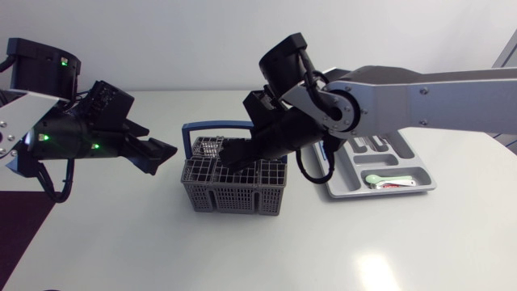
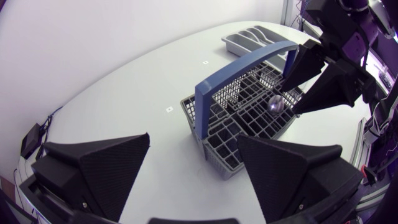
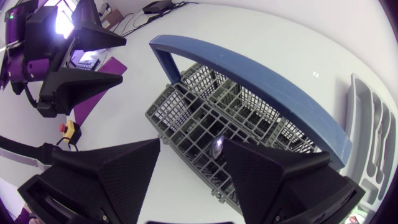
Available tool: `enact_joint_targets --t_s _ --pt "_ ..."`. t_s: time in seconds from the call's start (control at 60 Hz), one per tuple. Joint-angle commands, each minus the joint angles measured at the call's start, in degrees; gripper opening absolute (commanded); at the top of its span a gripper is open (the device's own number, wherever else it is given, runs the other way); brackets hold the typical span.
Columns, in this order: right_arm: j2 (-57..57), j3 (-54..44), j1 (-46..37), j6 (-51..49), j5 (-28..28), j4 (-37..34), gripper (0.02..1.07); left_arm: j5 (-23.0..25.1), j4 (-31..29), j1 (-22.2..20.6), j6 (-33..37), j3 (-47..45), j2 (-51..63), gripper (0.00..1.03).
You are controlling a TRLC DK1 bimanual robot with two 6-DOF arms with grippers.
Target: Unload the cutlery basket into the drawer organizer.
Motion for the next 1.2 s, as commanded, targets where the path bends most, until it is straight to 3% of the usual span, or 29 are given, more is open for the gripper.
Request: enact_joint_targets --t_s 0.0,0.283,0.433,0.567,0.833,1.183 --pt "2.18 1.37 1.02 2.95 2.31 0.82 0.7 0.77 1.39 0.45 -0.83 -1.86 0.01 0.98" --pt "3.58 0.05 1.2 5.59 6.0 1.0 0.7 1.38 2.89 1.94 -0.39 -2.12 0.45 0.98" --pt "3.76 -0.21 1.2 5.94 5.82 1.7 0.53 1.47 3.68 2.12 -0.22 -1.68 1.5 0.98" --pt "3.67 0.14 1.63 6.64 5.82 1.61 0.46 1.56 3.77 2.12 -0.22 -1.25 2.12 0.98" --pt "5.08 0.84 1.55 6.82 5.65 -0.58 0.46 2.09 4.38 2.91 -0.04 -0.72 3.35 0.98" --pt "5.25 0.49 1.28 6.46 5.3 -1.11 0.29 2.44 4.82 2.82 -0.13 -0.1 4.58 0.98"
